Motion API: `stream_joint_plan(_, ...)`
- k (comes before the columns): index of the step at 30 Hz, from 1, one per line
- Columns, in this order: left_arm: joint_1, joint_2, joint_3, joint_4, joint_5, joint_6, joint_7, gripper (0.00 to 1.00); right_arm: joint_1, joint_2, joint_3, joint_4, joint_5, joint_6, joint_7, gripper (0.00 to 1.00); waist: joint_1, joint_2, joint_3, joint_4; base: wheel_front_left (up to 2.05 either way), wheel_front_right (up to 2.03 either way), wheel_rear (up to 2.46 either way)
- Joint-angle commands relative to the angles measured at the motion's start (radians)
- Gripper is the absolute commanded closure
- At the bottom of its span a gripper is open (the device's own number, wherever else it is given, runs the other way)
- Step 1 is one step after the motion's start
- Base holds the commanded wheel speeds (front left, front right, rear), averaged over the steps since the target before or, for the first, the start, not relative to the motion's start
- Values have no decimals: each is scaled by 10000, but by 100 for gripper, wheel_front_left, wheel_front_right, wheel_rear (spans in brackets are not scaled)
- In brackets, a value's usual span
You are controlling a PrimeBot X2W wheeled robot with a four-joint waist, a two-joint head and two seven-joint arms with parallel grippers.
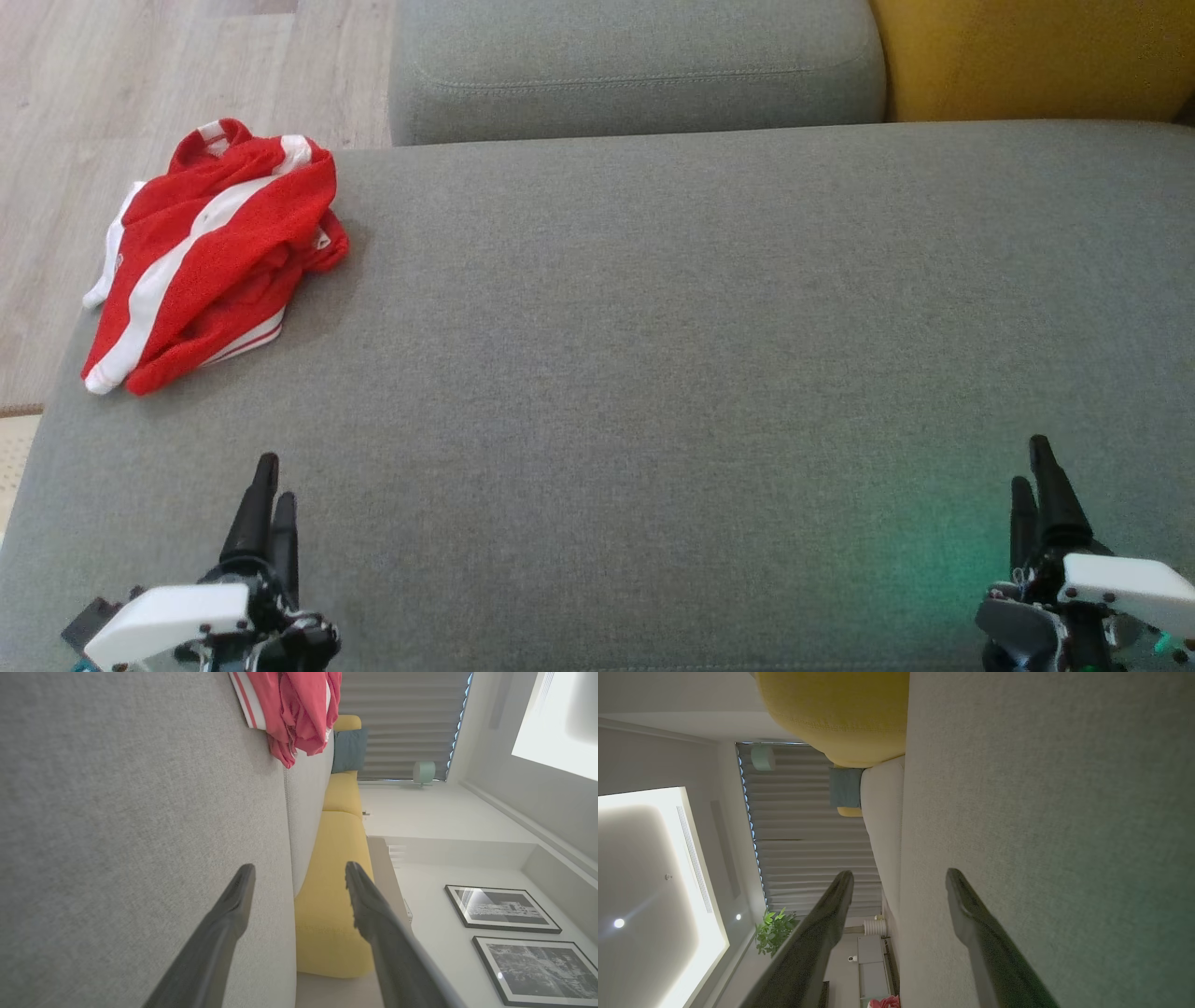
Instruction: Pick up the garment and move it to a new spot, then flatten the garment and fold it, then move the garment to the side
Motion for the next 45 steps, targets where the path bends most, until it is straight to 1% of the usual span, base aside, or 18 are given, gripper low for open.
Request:
stream_joint_plan(1,-363,100,-52,-493,282,49,-123,0,-371,-46,93,-463,-304,-1,-115,0,0,0,-10,-2,0,0,0)
stream_joint_plan(13,-311,119,-415,-1061,1924,362,-473,0,-271,-56,205,-1030,-1773,-2,-468,0,0,0,-78,8,0,0,0)
stream_joint_plan(22,-258,133,-653,-1328,3446,505,-737,0,-219,-64,479,-1421,-3385,-3,-734,0,0,0,-133,9,0,0,0)
stream_joint_plan(23,-258,133,-653,-1328,3446,505,-737,0,-219,-64,479,-1421,-3385,-3,-734,0,0,0,-133,9,0,0,0)
stream_joint_plan(30,-198,144,-881,-1542,4943,585,-942,0,-157,-70,786,-1606,-4618,-4,-941,0,0,0,-183,8,0,0,0)
stream_joint_plan(45,19,213,-1300,-2019,7486,886,-1380,0,-80,-83,1392,-1612,-6907,-5,-1383,0,0,0,-291,6,0,0,0)
